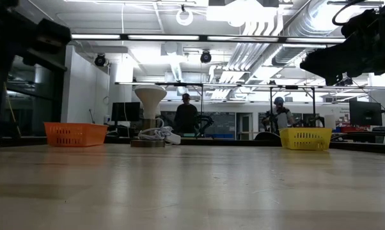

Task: Pick & Place Office items
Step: Put the black charger adapter into the orange basket

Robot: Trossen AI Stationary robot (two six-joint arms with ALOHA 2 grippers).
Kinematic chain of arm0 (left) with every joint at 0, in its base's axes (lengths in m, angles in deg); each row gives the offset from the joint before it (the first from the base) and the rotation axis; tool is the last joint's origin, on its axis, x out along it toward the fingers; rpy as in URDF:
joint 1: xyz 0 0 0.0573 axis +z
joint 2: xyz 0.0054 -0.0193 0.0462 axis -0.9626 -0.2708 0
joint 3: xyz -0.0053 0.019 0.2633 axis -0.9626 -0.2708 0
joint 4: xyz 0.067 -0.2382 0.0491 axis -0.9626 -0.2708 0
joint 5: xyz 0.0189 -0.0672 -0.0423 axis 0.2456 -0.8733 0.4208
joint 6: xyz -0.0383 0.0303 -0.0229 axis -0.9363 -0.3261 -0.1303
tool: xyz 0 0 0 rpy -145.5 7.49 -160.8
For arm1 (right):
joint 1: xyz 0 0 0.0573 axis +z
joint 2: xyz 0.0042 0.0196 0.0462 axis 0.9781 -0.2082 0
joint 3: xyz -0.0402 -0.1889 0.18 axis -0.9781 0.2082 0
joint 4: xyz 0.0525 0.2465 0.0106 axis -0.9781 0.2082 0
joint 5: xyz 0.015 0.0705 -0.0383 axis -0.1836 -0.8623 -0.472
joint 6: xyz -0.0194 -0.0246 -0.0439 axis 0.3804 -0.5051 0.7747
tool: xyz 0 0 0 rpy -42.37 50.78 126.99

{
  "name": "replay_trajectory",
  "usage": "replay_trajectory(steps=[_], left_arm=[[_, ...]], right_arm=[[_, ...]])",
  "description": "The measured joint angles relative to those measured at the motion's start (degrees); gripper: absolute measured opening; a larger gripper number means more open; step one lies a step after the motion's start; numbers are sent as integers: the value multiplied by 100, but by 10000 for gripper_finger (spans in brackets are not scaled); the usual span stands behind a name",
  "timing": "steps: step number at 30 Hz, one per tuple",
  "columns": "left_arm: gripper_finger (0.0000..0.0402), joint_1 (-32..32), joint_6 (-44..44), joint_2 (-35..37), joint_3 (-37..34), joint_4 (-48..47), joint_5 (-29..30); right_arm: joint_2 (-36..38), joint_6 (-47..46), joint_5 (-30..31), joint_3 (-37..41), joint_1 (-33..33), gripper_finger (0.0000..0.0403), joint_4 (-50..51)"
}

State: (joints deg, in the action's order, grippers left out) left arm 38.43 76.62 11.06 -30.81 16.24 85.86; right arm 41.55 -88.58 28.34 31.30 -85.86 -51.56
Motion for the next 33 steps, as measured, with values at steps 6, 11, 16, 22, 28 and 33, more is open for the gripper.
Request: replay_trajectory(steps=[6, 11, 16, 22, 28, 33], left_arm=[[148, 146, -419, 490, 0, -368, 506], [148, 332, -791, 753, 0, -778, 806], [148, 747, -1006, 894, -2, -928, 957], [148, 1520, -1078, 1069, -2, -1006, 971], [148, 2370, -934, 1128, -4, -1136, 971], [148, 3009, -740, 1128, -4, -1141, 966]], right_arm=[[-1, 0, 0, 0, -1, 195, 0], [0, 0, 0, 0, -2, 195, 0], [-2, 0, 0, 0, -1, 195, -1], [0, 0, 0, 0, -2, 195, 0], [0, 0, 0, 0, -2, 195, 0], [-1, 0, 0, 0, -1, 195, 0]])
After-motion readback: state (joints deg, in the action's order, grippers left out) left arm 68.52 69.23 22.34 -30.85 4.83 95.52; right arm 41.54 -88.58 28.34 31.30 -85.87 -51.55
